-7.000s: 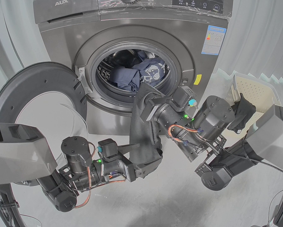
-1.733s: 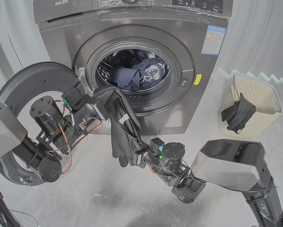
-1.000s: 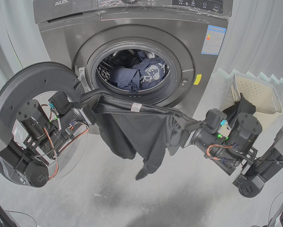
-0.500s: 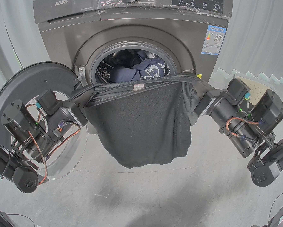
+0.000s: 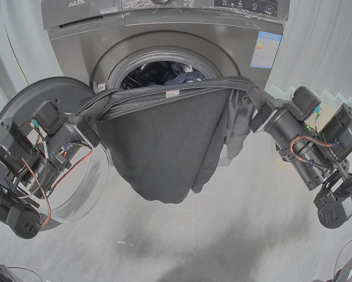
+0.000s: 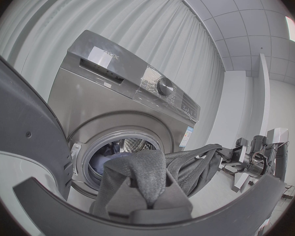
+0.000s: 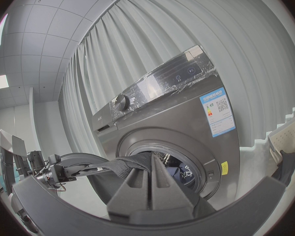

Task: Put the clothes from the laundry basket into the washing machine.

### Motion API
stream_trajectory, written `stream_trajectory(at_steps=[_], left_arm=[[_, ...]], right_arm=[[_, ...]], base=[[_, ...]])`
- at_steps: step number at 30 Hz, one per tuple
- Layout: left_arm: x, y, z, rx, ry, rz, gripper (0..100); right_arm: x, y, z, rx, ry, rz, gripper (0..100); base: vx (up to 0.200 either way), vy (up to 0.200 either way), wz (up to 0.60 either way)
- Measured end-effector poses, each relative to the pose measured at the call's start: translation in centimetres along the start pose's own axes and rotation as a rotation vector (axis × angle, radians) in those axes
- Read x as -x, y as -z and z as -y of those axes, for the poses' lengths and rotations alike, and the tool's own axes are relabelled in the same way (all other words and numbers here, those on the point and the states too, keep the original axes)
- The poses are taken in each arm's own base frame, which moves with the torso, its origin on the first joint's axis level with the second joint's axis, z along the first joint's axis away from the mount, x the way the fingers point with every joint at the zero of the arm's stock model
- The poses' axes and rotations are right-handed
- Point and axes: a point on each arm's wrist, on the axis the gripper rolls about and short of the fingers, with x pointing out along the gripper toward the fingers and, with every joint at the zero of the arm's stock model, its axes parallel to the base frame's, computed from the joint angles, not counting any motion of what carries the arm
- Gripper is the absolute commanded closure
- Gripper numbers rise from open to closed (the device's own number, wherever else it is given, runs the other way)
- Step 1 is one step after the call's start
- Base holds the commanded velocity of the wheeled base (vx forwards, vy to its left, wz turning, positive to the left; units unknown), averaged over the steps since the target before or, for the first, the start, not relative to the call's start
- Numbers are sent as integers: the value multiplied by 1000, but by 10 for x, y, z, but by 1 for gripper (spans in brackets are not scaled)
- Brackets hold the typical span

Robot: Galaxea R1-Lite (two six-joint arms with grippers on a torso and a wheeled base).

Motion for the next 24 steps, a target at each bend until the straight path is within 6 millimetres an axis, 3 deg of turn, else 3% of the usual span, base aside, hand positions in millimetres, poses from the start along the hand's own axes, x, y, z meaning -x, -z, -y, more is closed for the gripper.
stream_trajectory(at_steps=[14,24], left_arm=[[-7,-8,5,0,24,40,100],[-15,11,17,-32,74,-10,100]], right_arm=[[0,-11,-4,-6,-10,30,100],[9,1,-1,0,1,-40,100]], base=[[0,0,0],[0,0,0]])
